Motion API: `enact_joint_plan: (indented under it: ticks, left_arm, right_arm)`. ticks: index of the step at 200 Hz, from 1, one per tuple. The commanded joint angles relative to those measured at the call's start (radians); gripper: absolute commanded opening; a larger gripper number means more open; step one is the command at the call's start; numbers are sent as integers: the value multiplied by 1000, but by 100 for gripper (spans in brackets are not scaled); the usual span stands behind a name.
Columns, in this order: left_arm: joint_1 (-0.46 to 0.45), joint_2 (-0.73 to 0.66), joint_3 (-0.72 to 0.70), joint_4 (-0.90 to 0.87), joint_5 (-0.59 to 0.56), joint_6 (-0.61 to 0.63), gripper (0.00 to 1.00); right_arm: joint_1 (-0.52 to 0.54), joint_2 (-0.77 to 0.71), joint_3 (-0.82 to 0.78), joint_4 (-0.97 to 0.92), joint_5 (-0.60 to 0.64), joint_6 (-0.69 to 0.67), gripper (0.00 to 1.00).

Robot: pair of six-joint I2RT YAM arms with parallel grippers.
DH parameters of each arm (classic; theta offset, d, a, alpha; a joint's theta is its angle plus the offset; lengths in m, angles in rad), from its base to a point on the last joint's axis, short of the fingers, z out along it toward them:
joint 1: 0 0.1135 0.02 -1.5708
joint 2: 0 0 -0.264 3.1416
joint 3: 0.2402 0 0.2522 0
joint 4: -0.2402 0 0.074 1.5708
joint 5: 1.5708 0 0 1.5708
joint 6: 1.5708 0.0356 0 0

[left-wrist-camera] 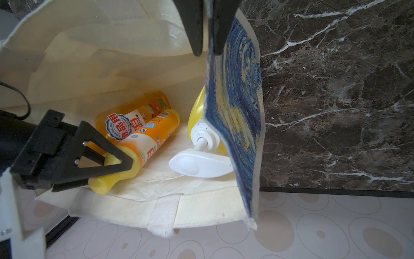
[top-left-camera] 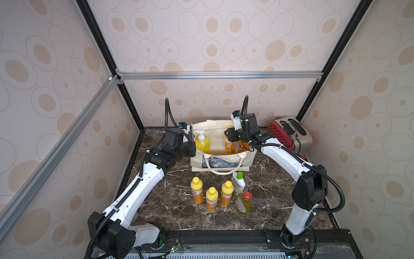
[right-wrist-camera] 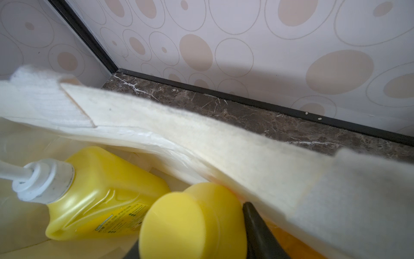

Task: Pack dish soap into the shopping bag
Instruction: Place the bottle of dish soap in the shopping bag.

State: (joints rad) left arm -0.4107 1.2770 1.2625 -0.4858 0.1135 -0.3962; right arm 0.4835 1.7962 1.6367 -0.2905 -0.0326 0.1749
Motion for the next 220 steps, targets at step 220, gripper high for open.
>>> enact_joint_plan:
  ticks: [220]
  left_arm:
    - [-3, 1, 22, -48, 26, 22, 19]
  right_arm:
    - [-8, 31, 225, -151, -187, 65, 8]
